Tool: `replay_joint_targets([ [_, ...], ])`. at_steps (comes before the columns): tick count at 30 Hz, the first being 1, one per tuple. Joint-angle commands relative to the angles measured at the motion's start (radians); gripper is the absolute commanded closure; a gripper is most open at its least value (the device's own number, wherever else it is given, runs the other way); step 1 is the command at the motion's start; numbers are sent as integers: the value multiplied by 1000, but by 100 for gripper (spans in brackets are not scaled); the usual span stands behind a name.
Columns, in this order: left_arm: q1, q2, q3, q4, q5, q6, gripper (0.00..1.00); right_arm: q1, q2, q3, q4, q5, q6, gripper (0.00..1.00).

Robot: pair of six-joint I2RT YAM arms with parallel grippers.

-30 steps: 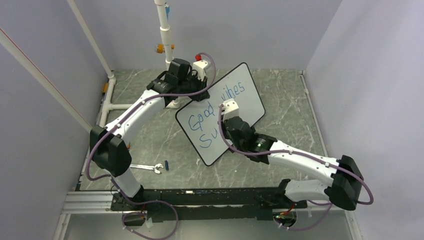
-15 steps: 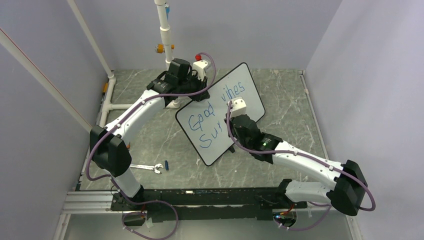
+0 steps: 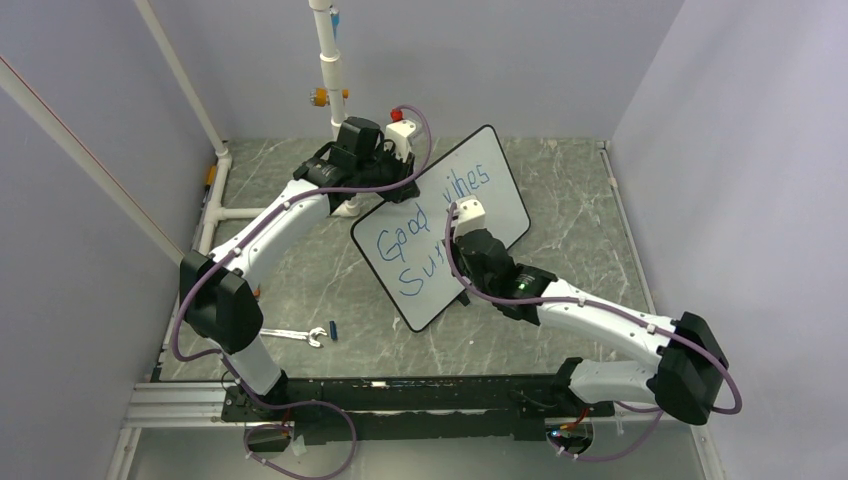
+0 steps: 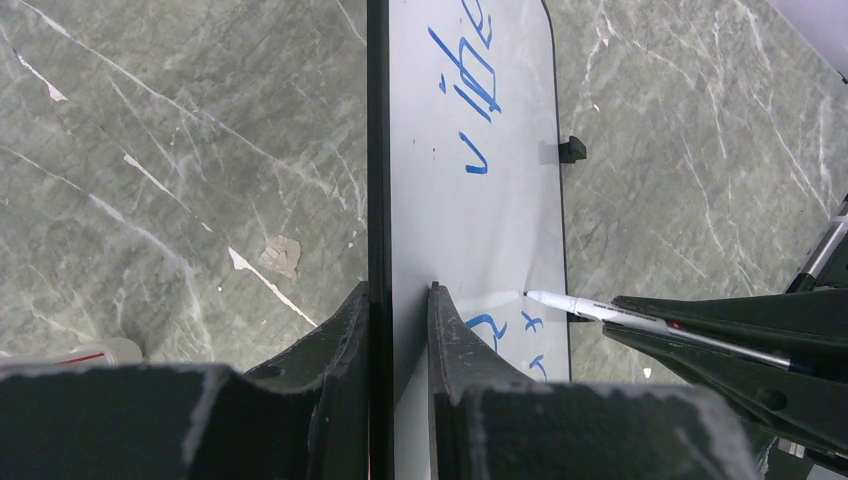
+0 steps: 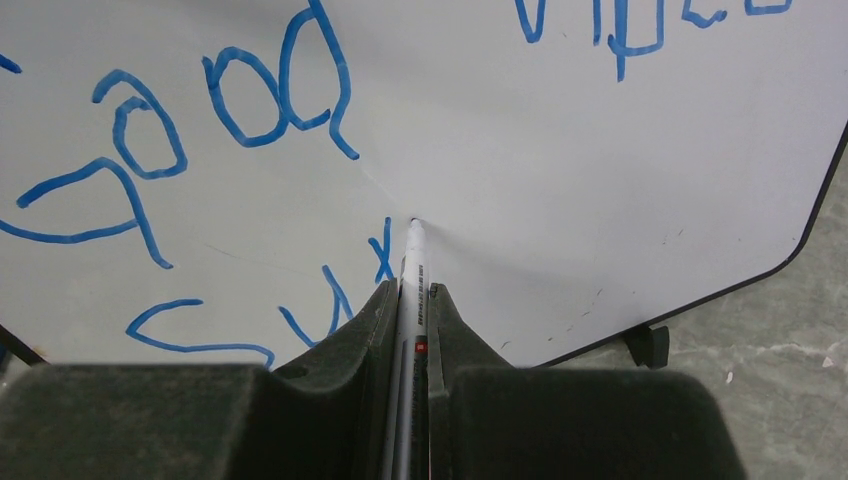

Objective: Write a sentence on the whiteboard

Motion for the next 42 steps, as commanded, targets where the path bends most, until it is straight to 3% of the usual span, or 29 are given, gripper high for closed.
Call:
replay_joint_targets([
  [1, 7, -43, -3, 40, -77, 71, 100, -4, 12, 24, 59, -8, 12, 100],
  [25, 6, -69, 13, 50, -69, 28, 100, -4, -9, -95, 57, -45, 83, 100],
  [42, 5, -52, 6, 52, -36, 9, 100, -5, 46, 45, 30, -16, 37, 100],
])
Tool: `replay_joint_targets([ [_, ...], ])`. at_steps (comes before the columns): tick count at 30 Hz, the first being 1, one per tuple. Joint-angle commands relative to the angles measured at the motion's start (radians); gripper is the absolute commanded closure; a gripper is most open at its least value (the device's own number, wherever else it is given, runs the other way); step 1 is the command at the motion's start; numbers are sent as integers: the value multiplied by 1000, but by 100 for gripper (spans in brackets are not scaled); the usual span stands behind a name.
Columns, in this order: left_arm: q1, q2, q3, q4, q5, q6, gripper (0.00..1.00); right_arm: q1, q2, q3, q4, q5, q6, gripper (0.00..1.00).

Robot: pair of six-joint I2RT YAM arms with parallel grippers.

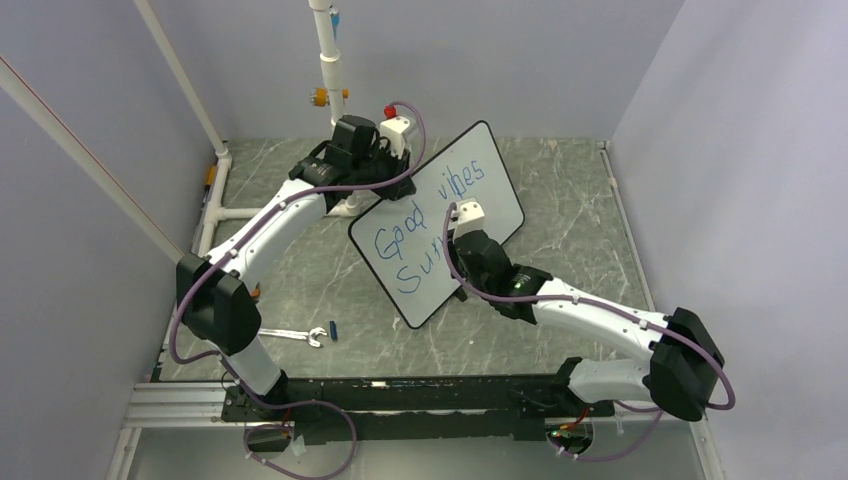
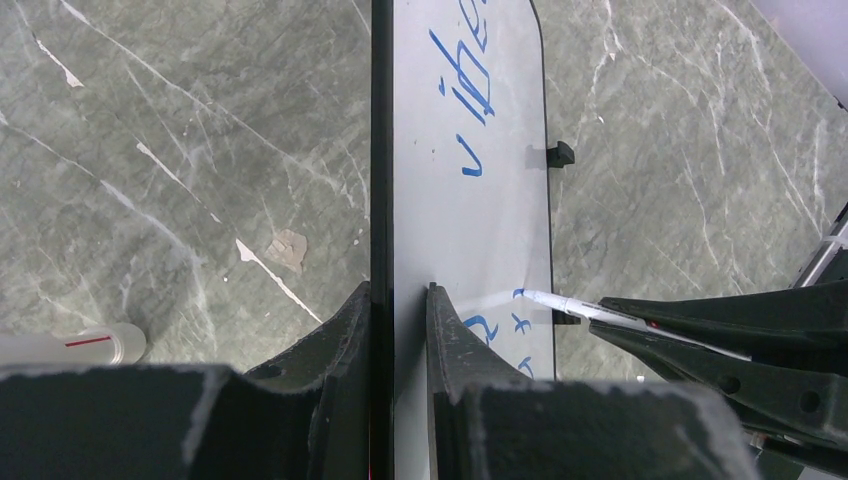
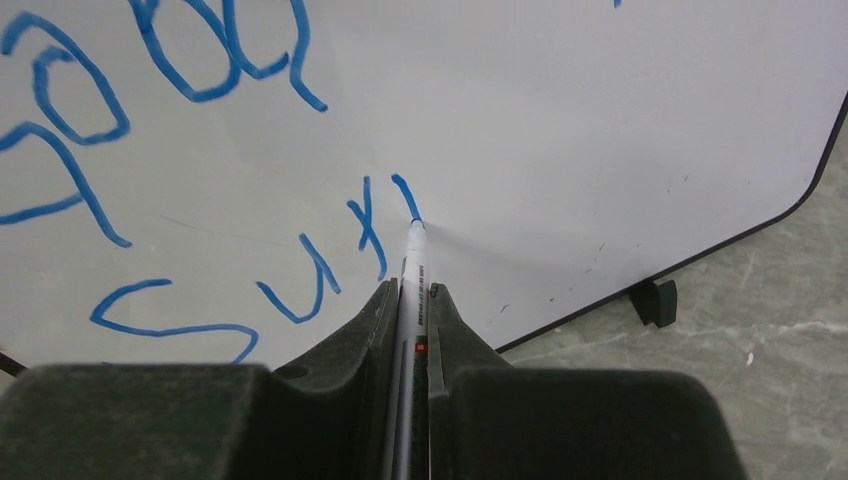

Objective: Write a sentence on the whiteboard

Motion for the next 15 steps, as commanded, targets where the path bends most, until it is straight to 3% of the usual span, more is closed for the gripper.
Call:
replay_joint_targets([
  [1, -3, -39, 5, 56, -24, 45, 100, -2, 21, 82, 22, -6, -18, 100],
  [15, -3, -42, 4, 56, -10, 44, 100, -12, 61, 160, -17, 46, -62, 100],
])
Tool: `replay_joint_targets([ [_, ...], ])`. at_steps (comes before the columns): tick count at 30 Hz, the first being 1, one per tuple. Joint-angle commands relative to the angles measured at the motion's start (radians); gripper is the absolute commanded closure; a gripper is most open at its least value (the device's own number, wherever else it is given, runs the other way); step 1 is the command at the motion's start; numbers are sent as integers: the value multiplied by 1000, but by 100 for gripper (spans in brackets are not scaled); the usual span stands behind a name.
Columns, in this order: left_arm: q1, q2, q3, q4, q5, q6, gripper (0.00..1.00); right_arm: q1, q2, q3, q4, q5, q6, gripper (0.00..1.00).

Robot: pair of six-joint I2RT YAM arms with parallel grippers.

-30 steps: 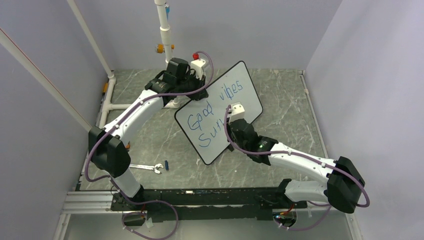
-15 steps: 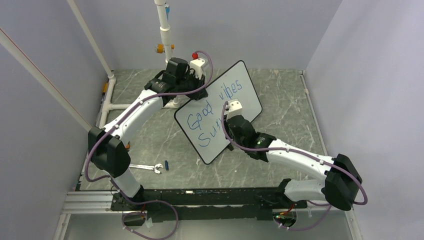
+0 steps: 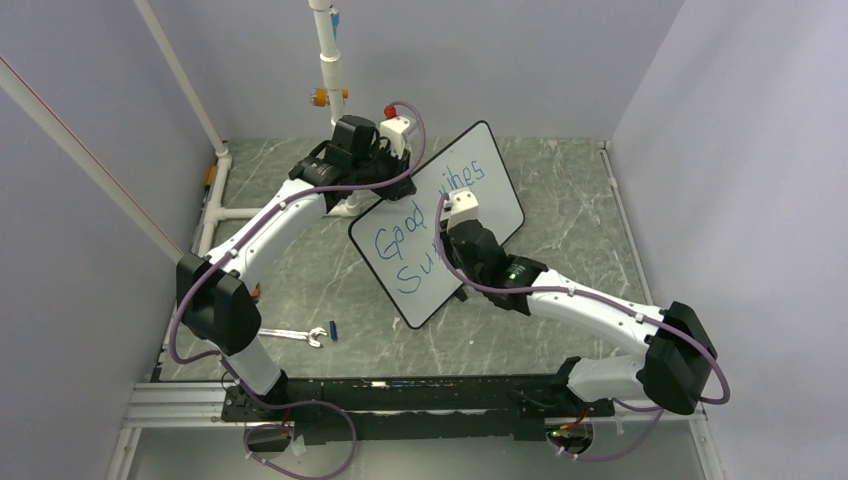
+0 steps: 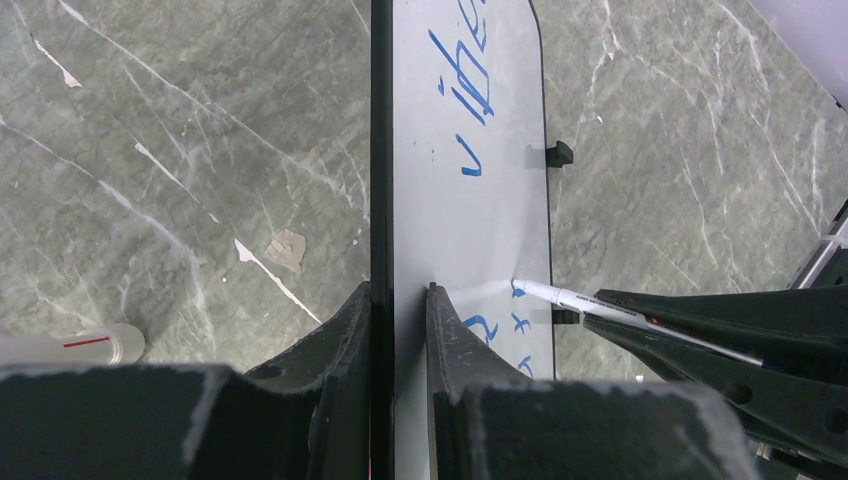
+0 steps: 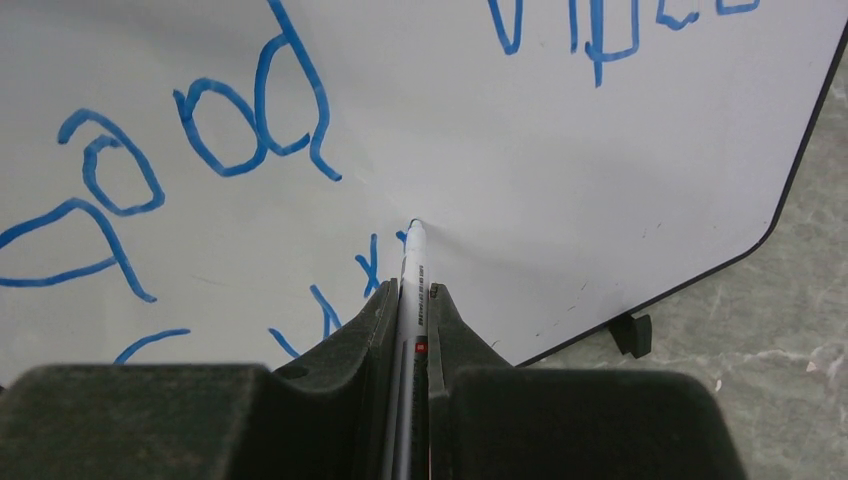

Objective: Write a sentence on the whiteboard

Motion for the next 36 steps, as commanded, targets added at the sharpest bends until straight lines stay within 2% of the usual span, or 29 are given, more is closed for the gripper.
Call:
replay_joint_targets([
  [1, -3, -42, 2, 56, -14, 44, 100, -8, 12, 60, 16, 15, -15, 100],
  [17, -3, -41, 1, 50, -23, 91, 100, -9, -109, 44, -53, 6, 8, 100],
  [32, -3, -33, 1, 48, -21, 96, 100, -81, -139, 49, -85, -125, 27, 100],
  [36, -3, -33, 1, 48, -20, 96, 100, -86, -157, 21, -68, -115, 32, 100],
])
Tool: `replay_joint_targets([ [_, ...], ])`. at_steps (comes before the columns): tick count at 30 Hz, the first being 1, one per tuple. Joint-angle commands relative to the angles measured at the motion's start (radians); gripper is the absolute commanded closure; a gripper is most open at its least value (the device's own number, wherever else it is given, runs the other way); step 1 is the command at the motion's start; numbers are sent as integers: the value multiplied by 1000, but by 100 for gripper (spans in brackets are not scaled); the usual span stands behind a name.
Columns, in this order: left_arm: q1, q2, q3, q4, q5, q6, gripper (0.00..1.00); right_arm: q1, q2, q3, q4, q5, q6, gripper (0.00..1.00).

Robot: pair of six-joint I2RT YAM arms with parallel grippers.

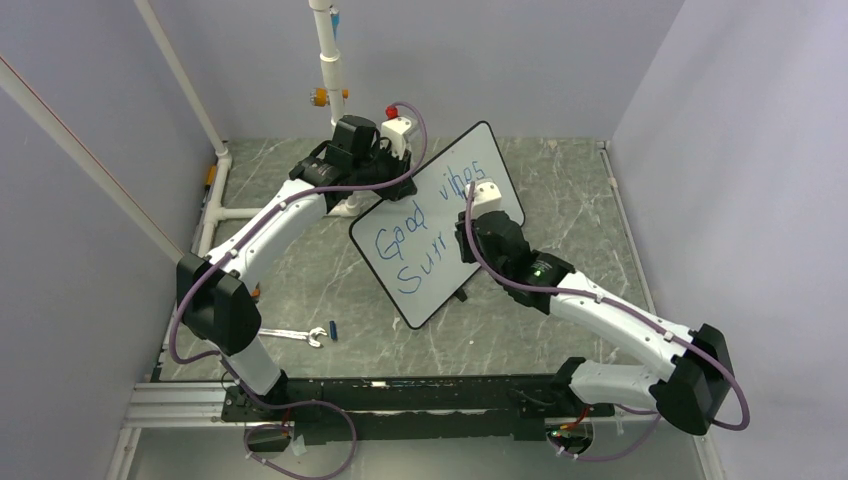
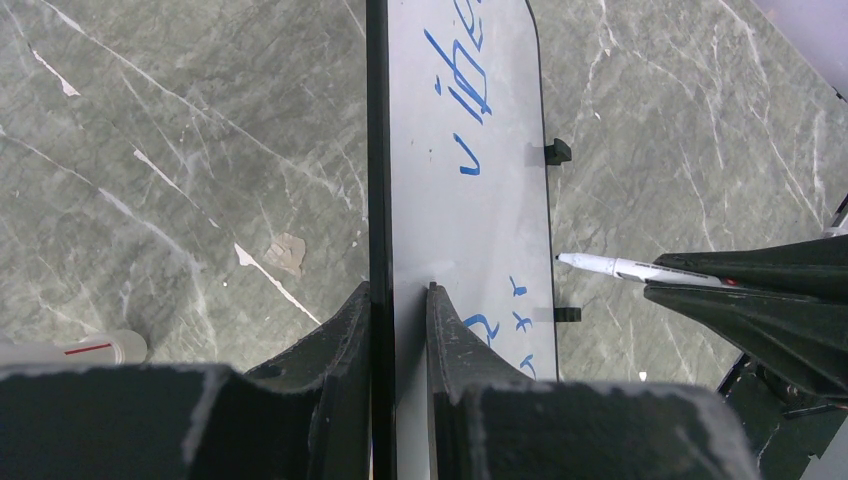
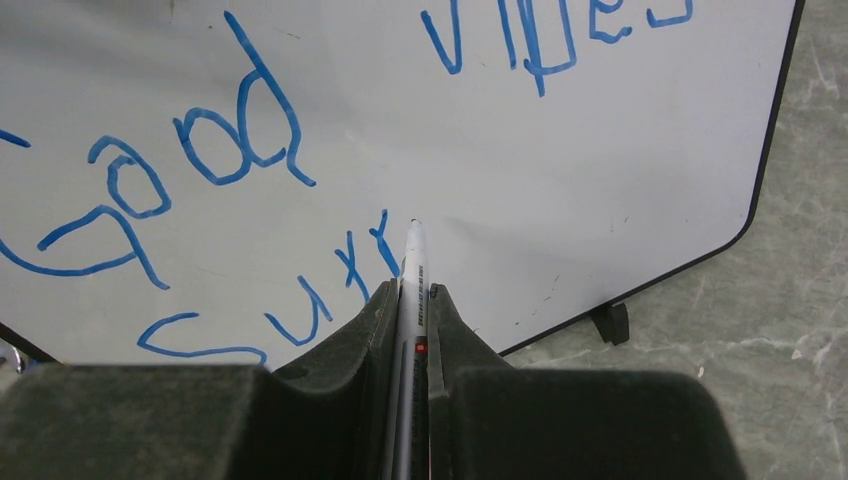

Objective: Write a sentence on the whiteboard

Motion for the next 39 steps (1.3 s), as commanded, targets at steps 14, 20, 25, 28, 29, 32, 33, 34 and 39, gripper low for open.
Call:
replay_joint_targets([
  [14, -3, -31, 1, 48, -26, 79, 100, -22, -34, -48, 74, 36, 32, 100],
  [20, -3, -29, 1, 46, -24, 79, 100, -35, 9, -31, 112, 23, 37, 100],
  [25, -3, -29, 3, 47, -22, 79, 100, -47, 57, 2, 130, 20, 36, 100],
  [28, -3, -32, 2, 46, -21, 79, 100, -55, 86, 19, 136, 16, 25, 100],
  [29, -3, -33, 1, 46, -21, 78, 100, -57, 94, 22, 140, 13, 20, 100],
  [32, -3, -32, 2, 46, -18, 77, 100, -60, 116, 34, 140, 7, 9, 100],
  [33, -3, -30, 3, 46, -17, 77, 100, -59, 121, 37, 141, 4, 8, 100],
  [34, -2, -29, 4, 46, -17, 77, 100, -59, 123, 37, 143, -2, 7, 100],
  [39, -2, -31, 4, 46, -18, 79, 100, -60, 129, 33, 147, -33, 15, 100],
])
